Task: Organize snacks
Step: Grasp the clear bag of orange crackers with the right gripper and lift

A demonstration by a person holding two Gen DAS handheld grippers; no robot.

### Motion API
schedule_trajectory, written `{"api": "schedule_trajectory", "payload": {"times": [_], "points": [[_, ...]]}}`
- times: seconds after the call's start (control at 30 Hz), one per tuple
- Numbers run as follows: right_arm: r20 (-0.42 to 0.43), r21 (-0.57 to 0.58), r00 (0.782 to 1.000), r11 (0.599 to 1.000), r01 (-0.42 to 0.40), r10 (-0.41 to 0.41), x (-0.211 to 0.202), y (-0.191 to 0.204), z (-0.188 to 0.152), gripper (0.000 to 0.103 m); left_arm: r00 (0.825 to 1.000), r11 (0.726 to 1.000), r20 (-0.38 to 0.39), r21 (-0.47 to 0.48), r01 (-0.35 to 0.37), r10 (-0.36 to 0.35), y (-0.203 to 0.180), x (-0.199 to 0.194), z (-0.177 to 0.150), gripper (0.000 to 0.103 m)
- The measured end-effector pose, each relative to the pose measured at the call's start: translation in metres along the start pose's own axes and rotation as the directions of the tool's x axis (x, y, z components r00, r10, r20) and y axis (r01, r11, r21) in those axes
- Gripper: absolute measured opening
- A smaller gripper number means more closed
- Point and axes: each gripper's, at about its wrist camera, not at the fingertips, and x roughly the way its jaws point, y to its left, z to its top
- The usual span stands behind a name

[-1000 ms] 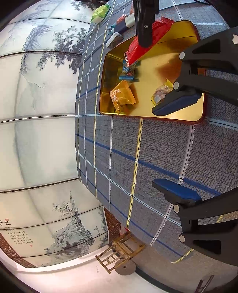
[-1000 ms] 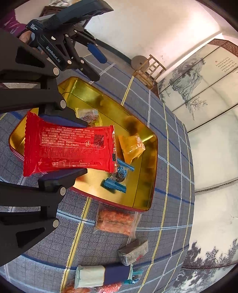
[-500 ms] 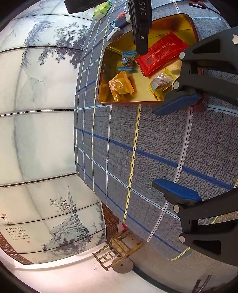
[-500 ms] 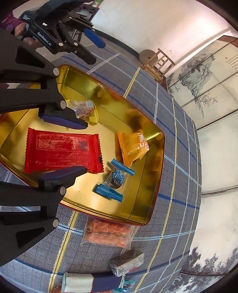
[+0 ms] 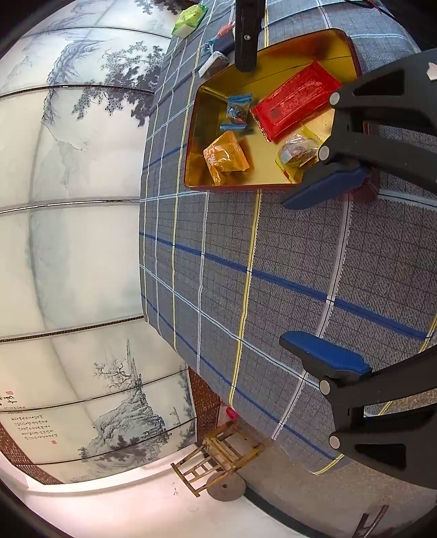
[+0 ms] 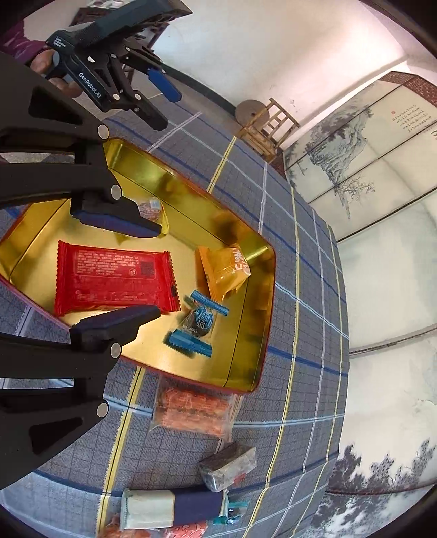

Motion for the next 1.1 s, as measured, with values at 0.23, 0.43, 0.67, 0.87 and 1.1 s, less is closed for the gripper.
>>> {"api": "schedule_trajectory", "payload": {"times": [0.23,0.43,0.67,0.87,1.1], "points": [[0.120,0.073,0.988,0.993,0.091,-0.099,-0.058,-0.065,-0.034,0.043,0.999,0.998,0.030,0.063,0.019,-0.021,-0.029,-0.015,0.010,0.078],[0.102,0.163,0.989,0.983,0.089,-0.106,-0.067,-0.116,-0.033,0.043,0.998,0.995,0.035,0.094,0.045,-0.048,-0.062,-0.023,0.022,0.081],[0.025,0.132,0.997,0.989,0.070,-0.074,-0.014,-0.114,0.008,0.043,0.996,0.990,0.065,0.134,0.046,-0.055,-0.083,-0.036,0.032,0.087],[-0.024,0.133,0.996,0.987,0.092,-0.089,0.031,-0.117,0.033,0.044,0.997,0.988,0.064,0.150,0.036,-0.046,-0.082,-0.031,0.037,0.088],[-0.050,0.046,0.986,0.986,0.163,-0.161,0.050,-0.114,0.039,0.043,0.998,0.990,0.043,0.132,0.045,-0.052,-0.078,-0.021,0.035,0.088]]}}
